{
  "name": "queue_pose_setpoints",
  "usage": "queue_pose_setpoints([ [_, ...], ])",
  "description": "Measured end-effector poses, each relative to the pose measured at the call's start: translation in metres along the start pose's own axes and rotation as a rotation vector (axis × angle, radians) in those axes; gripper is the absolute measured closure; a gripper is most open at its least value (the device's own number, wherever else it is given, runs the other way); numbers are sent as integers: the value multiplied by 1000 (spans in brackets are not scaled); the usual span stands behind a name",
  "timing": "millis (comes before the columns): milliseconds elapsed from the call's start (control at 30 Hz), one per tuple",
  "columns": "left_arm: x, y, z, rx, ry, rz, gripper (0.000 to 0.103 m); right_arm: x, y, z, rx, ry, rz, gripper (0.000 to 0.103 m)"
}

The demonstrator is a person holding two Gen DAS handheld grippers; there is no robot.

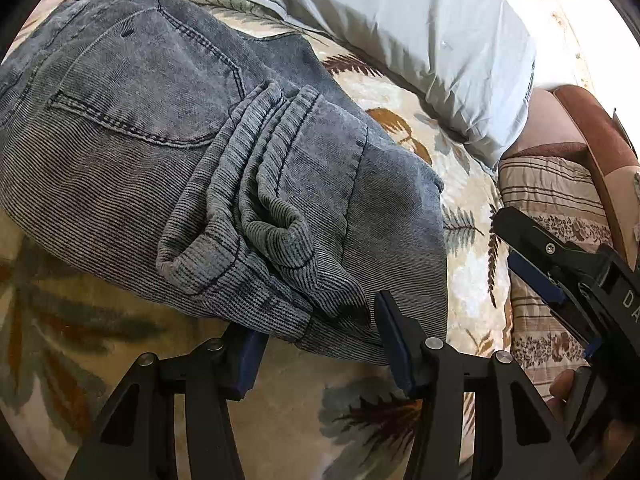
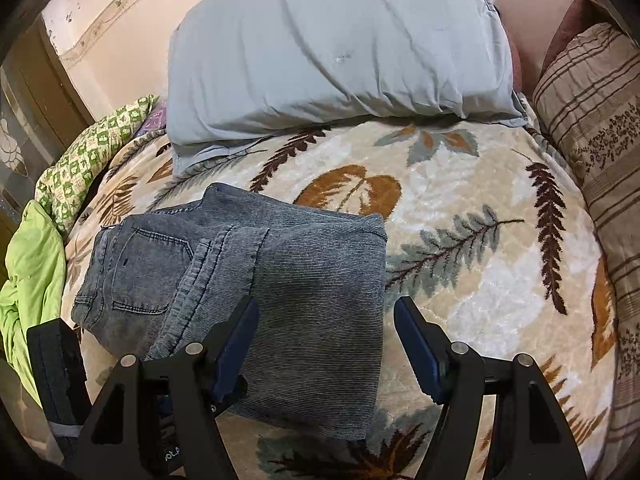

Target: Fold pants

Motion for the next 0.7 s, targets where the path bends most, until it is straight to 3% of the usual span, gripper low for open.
queue_pose_setpoints([
  [233,22,-4,-2,9,-27,27,51,-11,1,7,-36,-45,-38,32],
  [367,32,-5,-2,0,-27,46,49,-18,3,14,-51,-19,-48,32],
  [700,21,-5,-23,65,-38,13,51,-7,2,5,-37,-41,-26,32],
])
Point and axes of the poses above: each gripper's, at about its wrist camera, not at the fingertips, and x roughly against the way its jaws point, z to its right, y to its underside, the point moved 9 cm from there along -x, roughly the way its jaws point, and after that the axes turned 13 degrees about -x, right-handed, at the moved point
